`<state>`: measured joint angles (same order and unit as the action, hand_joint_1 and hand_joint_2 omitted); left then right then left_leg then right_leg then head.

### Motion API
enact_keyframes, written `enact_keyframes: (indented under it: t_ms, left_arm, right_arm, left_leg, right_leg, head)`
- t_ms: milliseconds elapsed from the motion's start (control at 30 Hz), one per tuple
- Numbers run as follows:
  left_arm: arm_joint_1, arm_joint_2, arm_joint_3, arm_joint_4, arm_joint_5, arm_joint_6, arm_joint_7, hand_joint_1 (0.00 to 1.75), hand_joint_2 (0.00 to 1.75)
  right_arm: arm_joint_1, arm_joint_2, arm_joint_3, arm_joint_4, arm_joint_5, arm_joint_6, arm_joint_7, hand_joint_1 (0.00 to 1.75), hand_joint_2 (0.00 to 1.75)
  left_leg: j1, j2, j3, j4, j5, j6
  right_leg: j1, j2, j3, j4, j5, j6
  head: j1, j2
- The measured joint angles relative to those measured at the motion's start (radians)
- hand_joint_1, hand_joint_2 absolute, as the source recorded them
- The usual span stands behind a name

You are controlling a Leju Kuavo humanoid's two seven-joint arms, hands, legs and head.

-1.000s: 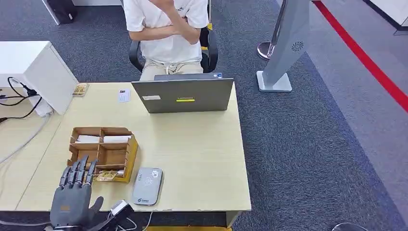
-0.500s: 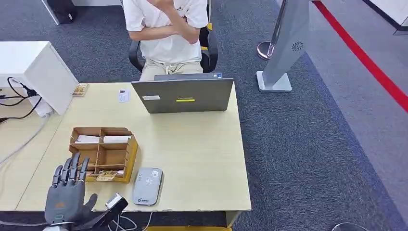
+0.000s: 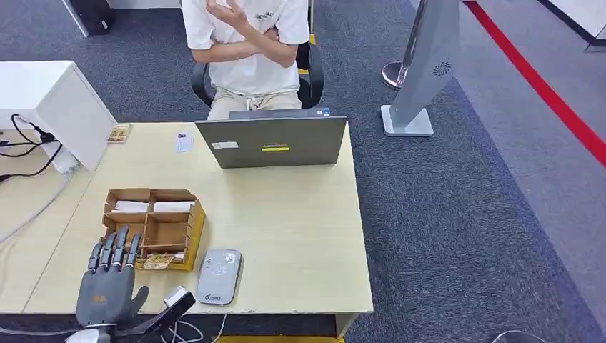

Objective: Pass the card to the sensor for recognition and then transmit it.

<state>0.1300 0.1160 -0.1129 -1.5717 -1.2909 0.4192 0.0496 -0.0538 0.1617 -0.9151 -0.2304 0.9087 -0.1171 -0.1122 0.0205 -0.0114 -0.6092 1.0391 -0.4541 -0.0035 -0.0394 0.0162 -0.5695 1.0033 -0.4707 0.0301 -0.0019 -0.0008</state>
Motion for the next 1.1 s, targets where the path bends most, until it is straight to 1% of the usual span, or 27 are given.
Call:
enact_keyframes:
  t_ms: [567, 1100]
  left_arm:
    - [-0.036, -0.019, -0.009, 0.047, -0.019, 0.004, -0.01, 0.0, 1.75]
    - [-0.054, -0.024, -0.026, 0.075, -0.021, 0.003, -0.012, 0.0, 1.75]
  right_arm:
    - [-0.002, 0.002, 0.0, 0.0, 0.012, 0.002, 0.0, 0.0, 0.0]
    - [-0.003, 0.002, 0.0, 0.0, 0.016, 0.003, -0.003, 0.0, 0.0]
  left_leg:
    - [0.0, 0.0, 0.0, 0.0, 0.0, 0.0]
    - [0.0, 0.0, 0.0, 0.0, 0.0, 0.0]
  right_leg:
    - [0.0, 0.0, 0.0, 0.0, 0.0, 0.0]
    - [0.0, 0.0, -0.001, 0.0, 0.0, 0.0]
  head:
    - [0.0, 0.0]
    - [0.0, 0.0]
